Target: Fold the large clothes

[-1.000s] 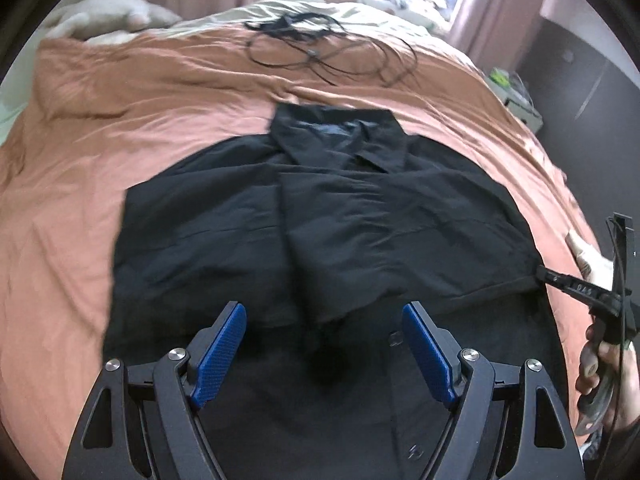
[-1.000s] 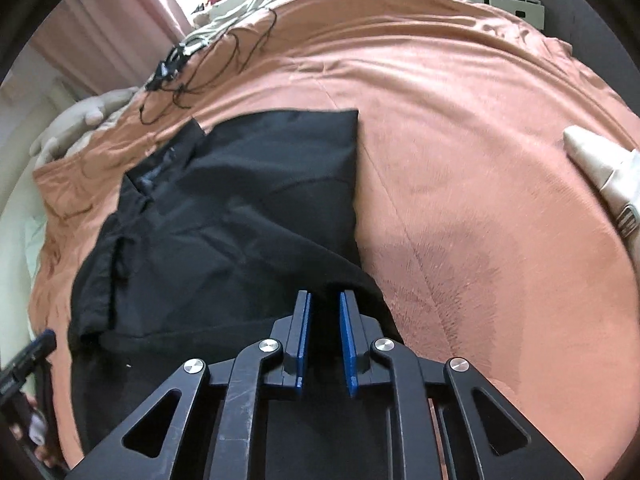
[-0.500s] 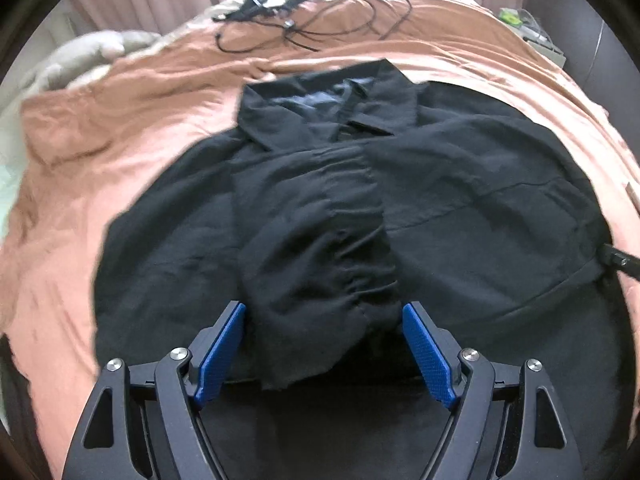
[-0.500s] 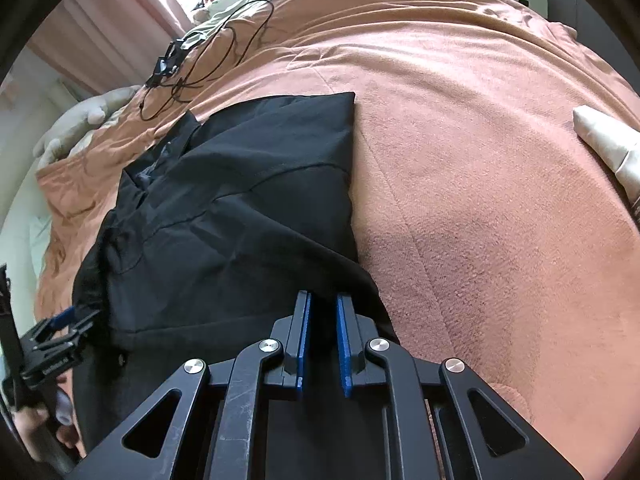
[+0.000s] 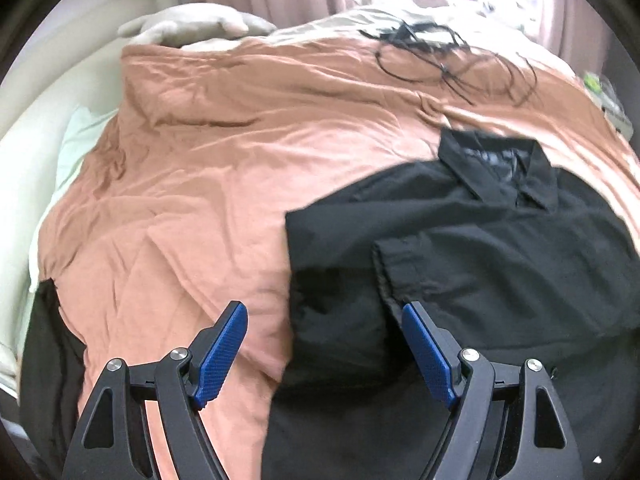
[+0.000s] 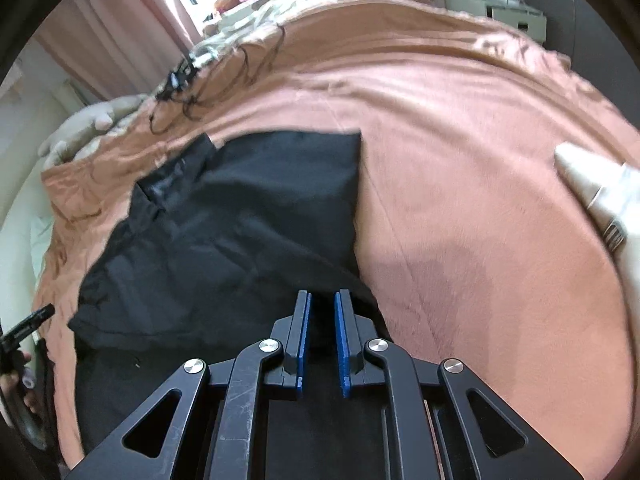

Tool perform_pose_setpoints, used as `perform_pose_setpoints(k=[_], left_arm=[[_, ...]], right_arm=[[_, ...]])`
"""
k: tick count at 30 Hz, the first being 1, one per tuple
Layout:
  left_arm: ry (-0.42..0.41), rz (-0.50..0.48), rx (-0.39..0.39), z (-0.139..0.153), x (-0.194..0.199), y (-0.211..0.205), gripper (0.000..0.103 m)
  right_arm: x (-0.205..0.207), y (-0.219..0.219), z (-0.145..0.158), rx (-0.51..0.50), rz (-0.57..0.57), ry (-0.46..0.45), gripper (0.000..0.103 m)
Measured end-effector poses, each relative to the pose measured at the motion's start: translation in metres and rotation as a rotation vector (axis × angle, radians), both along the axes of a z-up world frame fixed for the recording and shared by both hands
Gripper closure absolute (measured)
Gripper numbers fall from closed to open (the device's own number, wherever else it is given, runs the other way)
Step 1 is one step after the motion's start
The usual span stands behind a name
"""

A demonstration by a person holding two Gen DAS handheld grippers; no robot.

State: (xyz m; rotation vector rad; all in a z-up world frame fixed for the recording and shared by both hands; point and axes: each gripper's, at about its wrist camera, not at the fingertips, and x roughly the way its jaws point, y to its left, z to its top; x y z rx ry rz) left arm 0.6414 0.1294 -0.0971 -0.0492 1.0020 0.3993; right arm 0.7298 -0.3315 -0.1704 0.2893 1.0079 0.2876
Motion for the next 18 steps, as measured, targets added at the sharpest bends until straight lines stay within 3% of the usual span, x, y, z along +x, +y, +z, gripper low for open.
perform_pose_setpoints(k=[4,6,10,13,15,18], left_arm=[[-0.048,-0.026,-0.028,0.005,0.001,-0.006,0.022],[-0.054,-0.071,-0.068,-0.003,0.004,-0.017,0.025],[-0.048,-0.141,-0.075,-0.020,0.010,-0.038,0.029],[-0.017,-0.183,-0.073,-0.037,0.016,-0.049,0.044],[0.034,-0.191,-0.037,-0.053,0.019,-0.050,0.061],[0.057,-0.161,-0.017,-0.064,0.011,-0.035,0.070]], right_arm=[[0.006,0.006,0.014,0.015,0.014,-0.038,0.092],[0.012,0.016,0.016,0.002,0.031,-0.042,0.092],[0.022,0.039,0.009,-0.020,0.065,-0.041,0.092],[0.027,0.054,0.001,-0.043,0.090,-0.032,0.092],[0.031,0.062,-0.007,-0.069,0.102,-0.019,0.092],[0.038,0.066,-0.020,-0.102,0.097,0.017,0.092]])
